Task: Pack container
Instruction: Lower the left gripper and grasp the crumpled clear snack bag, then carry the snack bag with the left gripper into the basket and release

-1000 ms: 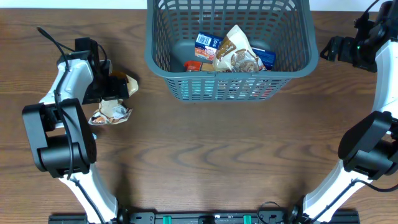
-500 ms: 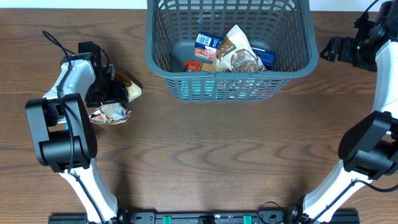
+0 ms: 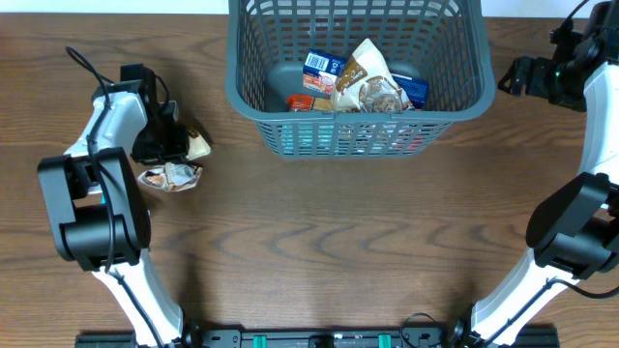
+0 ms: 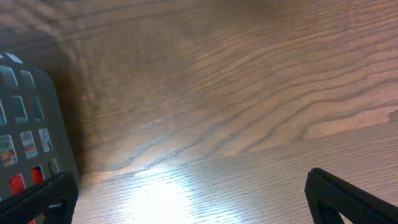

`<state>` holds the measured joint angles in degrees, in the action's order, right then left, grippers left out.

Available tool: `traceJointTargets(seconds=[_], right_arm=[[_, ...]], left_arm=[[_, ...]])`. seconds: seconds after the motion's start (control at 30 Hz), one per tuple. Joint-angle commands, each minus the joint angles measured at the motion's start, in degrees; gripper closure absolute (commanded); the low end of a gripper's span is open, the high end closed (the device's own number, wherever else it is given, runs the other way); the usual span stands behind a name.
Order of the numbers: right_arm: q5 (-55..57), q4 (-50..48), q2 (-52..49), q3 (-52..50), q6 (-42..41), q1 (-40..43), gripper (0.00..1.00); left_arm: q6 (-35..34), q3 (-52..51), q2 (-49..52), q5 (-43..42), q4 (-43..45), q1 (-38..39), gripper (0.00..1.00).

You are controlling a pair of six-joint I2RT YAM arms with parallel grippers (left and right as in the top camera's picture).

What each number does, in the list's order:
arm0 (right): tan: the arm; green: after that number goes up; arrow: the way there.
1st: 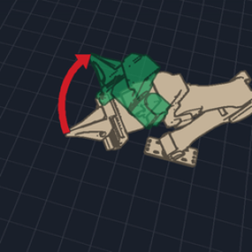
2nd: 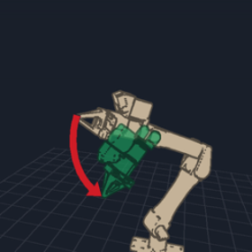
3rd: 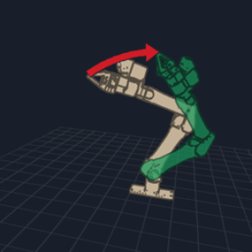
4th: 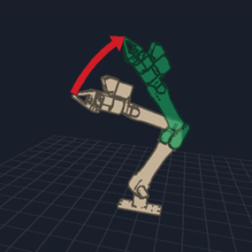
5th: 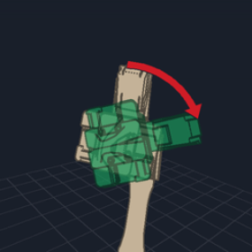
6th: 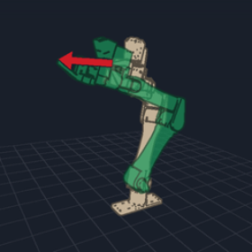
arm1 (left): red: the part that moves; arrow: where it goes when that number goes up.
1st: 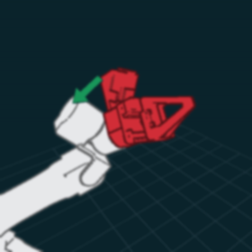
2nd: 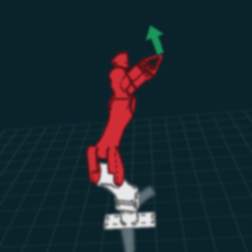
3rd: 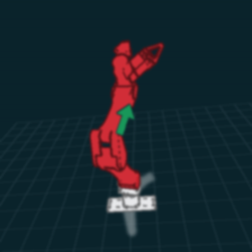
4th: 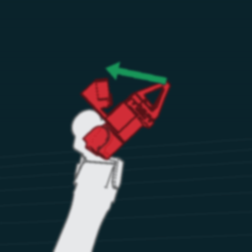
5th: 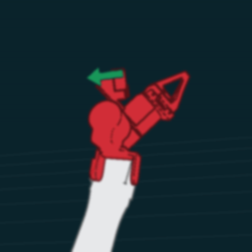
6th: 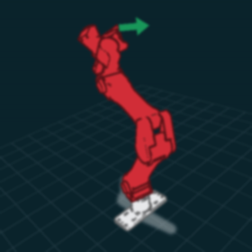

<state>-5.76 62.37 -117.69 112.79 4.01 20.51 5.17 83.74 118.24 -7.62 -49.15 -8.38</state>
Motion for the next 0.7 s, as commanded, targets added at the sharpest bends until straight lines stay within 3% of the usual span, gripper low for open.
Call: traceJointTargets(seconds=[0.0,0.2,0.4,0.67], right_arm=[[0.0,0.2,1.9,0.0,0.8,0.5,0.01],[0.0,0.2,1.9,0.0,0.8,0.5,0.01],[0.0,0.2,1.9,0.0,0.8,0.5,0.01],[0.0,0.0,1.9,0.0,0.8,0.5,0.01]], left_arm=[[-0.1,-0.1,-7.1,-0.8,0.5,0.8,0.94],[-0.1,0.0,-22.5,-0.8,3.4,2.6,0.94],[0.4,0.0,-37.6,-0.7,12.9,5.2,0.94],[4.5,3.0,-43.9,-0.8,24.7,11.3,0.94]])
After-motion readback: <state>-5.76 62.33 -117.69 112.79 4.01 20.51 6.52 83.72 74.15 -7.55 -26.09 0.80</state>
